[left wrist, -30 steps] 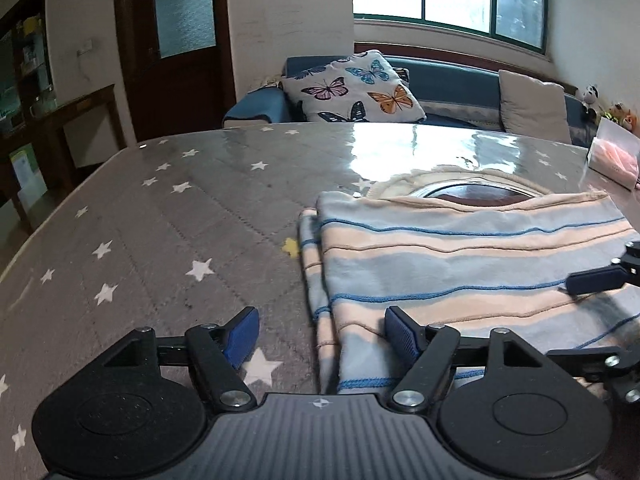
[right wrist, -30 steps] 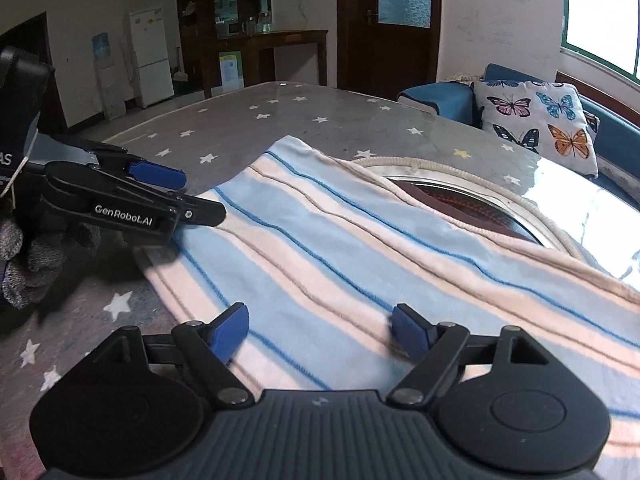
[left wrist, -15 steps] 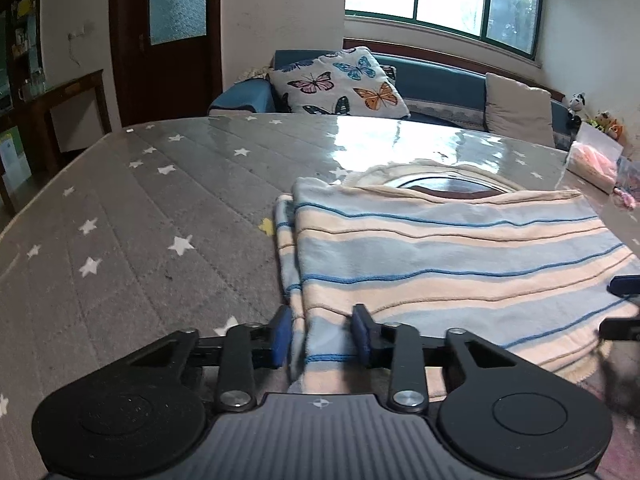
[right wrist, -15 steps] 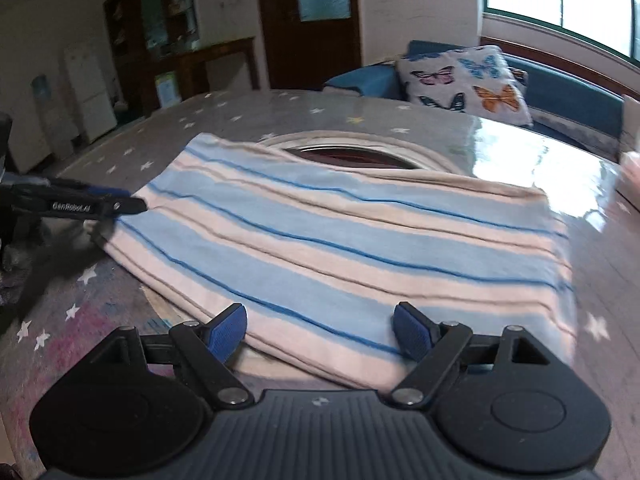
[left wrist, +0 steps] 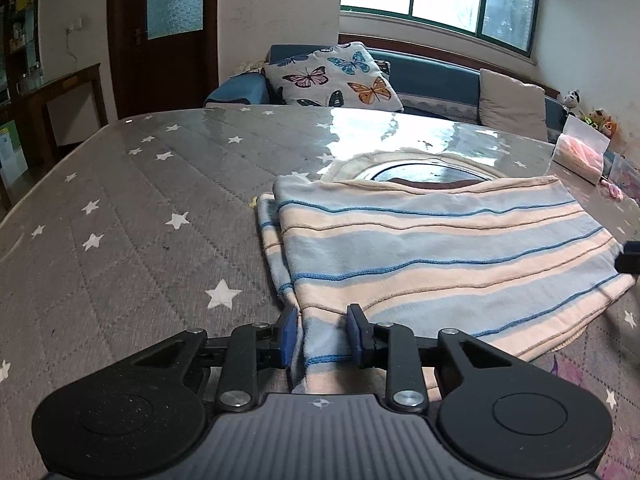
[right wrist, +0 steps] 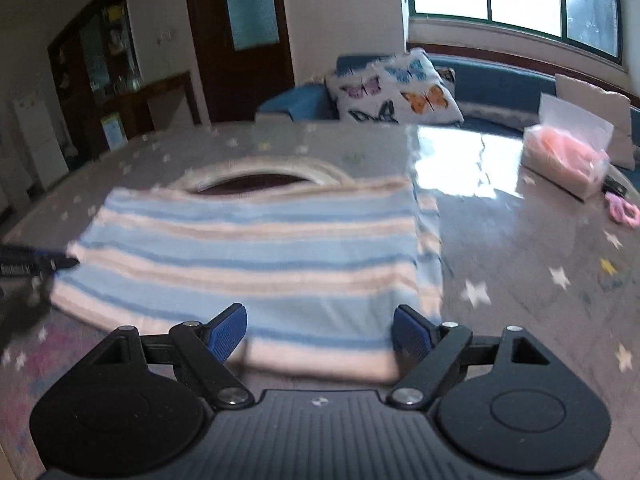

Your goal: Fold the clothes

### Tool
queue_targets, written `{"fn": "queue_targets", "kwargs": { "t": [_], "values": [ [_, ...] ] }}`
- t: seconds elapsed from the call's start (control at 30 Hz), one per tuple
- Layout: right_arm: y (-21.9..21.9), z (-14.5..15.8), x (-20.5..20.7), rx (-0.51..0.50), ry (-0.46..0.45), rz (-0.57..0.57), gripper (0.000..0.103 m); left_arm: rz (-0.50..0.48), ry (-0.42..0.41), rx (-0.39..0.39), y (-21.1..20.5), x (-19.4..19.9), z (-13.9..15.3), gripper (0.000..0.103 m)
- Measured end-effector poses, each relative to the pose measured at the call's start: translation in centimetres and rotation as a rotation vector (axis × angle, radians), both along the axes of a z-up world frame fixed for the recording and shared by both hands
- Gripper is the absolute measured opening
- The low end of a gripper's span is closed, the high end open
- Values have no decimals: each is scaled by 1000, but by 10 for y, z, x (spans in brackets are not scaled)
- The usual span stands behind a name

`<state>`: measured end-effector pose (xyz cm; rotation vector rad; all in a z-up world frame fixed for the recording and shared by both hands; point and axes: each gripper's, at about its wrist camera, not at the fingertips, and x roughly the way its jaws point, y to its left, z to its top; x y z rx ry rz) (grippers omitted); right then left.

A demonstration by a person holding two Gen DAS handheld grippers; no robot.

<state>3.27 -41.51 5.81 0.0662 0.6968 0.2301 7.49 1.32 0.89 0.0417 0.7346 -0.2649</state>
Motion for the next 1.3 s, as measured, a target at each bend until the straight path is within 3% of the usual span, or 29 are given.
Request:
{"fn": "queue_targets", "kwargs": {
  "t": [0.17, 0.43, 0.57, 0.63, 0.73, 0.8, 1.13, 1.3],
  "values": [
    [-7, -16, 26, 21, 34, -9, 82, 3, 5, 0, -1, -2, 1, 29],
    [-44, -18, 14, 8, 40, -159, 77, -1, 1, 3, -2, 0, 0, 30],
    [-47, -21, 18, 21, 59, -177, 57, 8, 5, -2, -1, 1, 0, 30],
    [-47, -20, 16, 28, 60, -176, 37, 11, 9, -8, -1, 0, -1, 29],
    [-50, -20, 12, 49, 65, -179, 21, 2, 14, -12, -1, -2, -1, 29],
    [-48, -19, 5, 41, 60, -174, 17, -8, 23, -17, -2, -5, 0, 29],
    [-72, -12, -60, 16, 102, -237, 16, -155, 70, -25, -19, -46, 5, 30],
    [-76, 2, -85, -56, 75, -261, 22, -174, 32, -12, -26, -54, 16, 31]
  ]
}}
